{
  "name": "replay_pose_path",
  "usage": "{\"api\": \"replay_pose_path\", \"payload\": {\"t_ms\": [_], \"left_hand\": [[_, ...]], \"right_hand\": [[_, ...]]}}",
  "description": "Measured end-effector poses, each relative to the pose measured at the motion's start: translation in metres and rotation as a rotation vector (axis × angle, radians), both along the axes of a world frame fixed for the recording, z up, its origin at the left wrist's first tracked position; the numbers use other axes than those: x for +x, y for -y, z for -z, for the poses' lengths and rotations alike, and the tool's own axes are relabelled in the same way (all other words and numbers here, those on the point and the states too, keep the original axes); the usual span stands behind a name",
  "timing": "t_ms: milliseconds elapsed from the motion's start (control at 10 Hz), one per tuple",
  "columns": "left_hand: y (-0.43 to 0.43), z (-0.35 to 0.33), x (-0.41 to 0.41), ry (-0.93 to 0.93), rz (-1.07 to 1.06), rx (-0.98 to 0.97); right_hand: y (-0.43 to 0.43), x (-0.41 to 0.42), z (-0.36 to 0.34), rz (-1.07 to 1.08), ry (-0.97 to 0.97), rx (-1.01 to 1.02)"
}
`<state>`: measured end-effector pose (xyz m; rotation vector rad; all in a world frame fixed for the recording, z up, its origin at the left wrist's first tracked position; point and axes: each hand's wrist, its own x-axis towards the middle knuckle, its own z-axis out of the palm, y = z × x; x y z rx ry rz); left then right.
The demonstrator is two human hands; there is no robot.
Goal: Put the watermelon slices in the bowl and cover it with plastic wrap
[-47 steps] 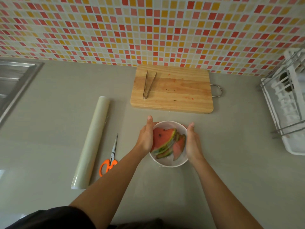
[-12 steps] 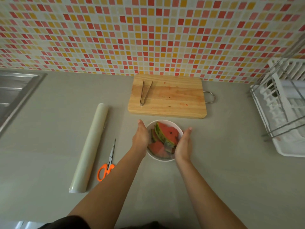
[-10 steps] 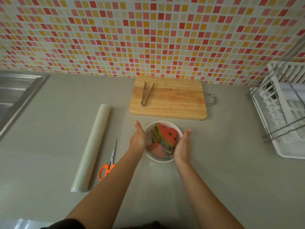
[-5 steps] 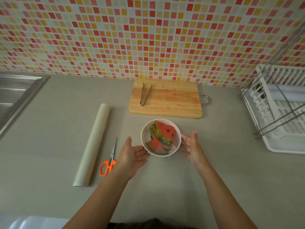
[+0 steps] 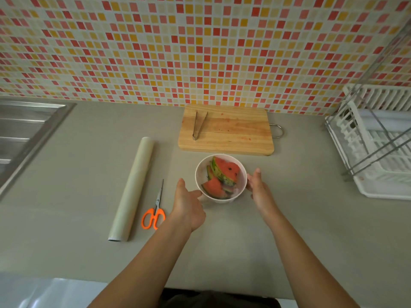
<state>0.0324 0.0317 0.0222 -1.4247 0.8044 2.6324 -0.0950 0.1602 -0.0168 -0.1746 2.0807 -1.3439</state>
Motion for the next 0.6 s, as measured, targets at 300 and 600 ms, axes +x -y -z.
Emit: {"api": "replay_pose_path", "payload": {"t_ms": [300, 600], "left_hand": [[0.016, 0.015, 0.0, 0.077, -0.031, -0.466], [0.034, 0.023, -0.016, -0.008, 0.345, -0.71]], "right_hand": [[-0.006, 0.023, 0.018, 0.238, 0.049, -0.171], [-0.015, 0.017, 0.024, -0.242, -0.41, -0.069]]}}
